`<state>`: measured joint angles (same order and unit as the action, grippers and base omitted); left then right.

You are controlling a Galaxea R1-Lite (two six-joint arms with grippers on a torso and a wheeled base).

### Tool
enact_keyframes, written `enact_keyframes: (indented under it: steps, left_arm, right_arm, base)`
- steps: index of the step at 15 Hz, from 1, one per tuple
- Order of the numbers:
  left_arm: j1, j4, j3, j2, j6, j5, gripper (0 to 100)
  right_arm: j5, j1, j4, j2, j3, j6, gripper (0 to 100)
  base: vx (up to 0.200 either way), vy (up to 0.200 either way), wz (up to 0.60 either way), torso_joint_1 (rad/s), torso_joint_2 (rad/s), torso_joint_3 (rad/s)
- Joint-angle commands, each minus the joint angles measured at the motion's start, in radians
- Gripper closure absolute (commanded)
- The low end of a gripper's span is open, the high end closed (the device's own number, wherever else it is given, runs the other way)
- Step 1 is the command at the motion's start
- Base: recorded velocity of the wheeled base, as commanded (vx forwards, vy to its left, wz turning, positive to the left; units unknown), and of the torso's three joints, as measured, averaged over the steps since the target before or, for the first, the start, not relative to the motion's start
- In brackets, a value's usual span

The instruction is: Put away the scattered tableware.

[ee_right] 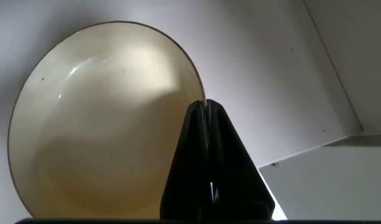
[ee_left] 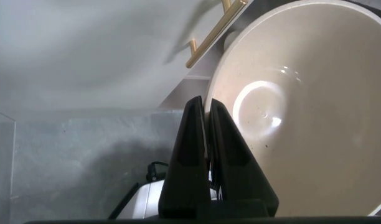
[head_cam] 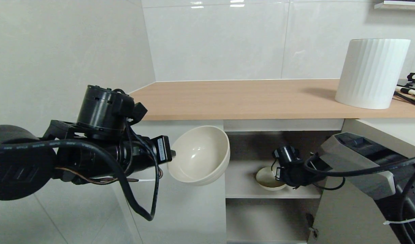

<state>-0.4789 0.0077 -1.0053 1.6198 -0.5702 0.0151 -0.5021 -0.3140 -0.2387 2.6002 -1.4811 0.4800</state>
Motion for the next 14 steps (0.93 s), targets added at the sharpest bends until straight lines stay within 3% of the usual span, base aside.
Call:
enact_keyframes:
  steps: [1, 3, 4, 9, 13, 14]
  left_arm:
    - [0.000, 0.000, 0.001, 0.002, 0.000, 0.000, 100]
    - [0.000, 0.000, 0.001, 0.008, 0.000, 0.000, 100]
    - [-0.001, 0.000, 0.001, 0.009, 0.000, 0.000, 100]
    - [-0.017, 0.000, 0.002, 0.022, 0.000, 0.002, 100]
    - [-0.079, 0.008, 0.011, 0.060, 0.004, 0.000, 100]
    - [-0.107, 0.023, 0.016, 0.094, 0.018, 0.000, 100]
  right_arm:
    - [-0.001, 0.000, -0.001, 0.008, -0.010, 0.011, 100]
    - [-0.004, 0.000, -0.001, 0.008, -0.011, 0.014, 100]
    - [-0.010, 0.000, -0.001, 0.006, -0.015, 0.020, 0]
    - [-0.032, -0.002, -0.001, -0.034, -0.004, 0.063, 0]
    - [-0.009, -0.056, 0.001, -0.275, 0.228, 0.080, 0]
    - [0.047, -0.088, 0.004, -0.370, 0.306, 0.066, 0]
  base:
    - [0.000, 0.000, 0.00, 0.000, 0.00, 0.000]
    - [0.000, 0.000, 0.00, 0.000, 0.00, 0.000]
    - [0.000, 0.000, 0.00, 0.000, 0.00, 0.000]
    - [0.000, 0.000, 0.00, 0.000, 0.00, 0.000]
    - [0.000, 0.000, 0.00, 0.000, 0.00, 0.000]
    - [0.000, 0.000, 0.00, 0.000, 0.00, 0.000]
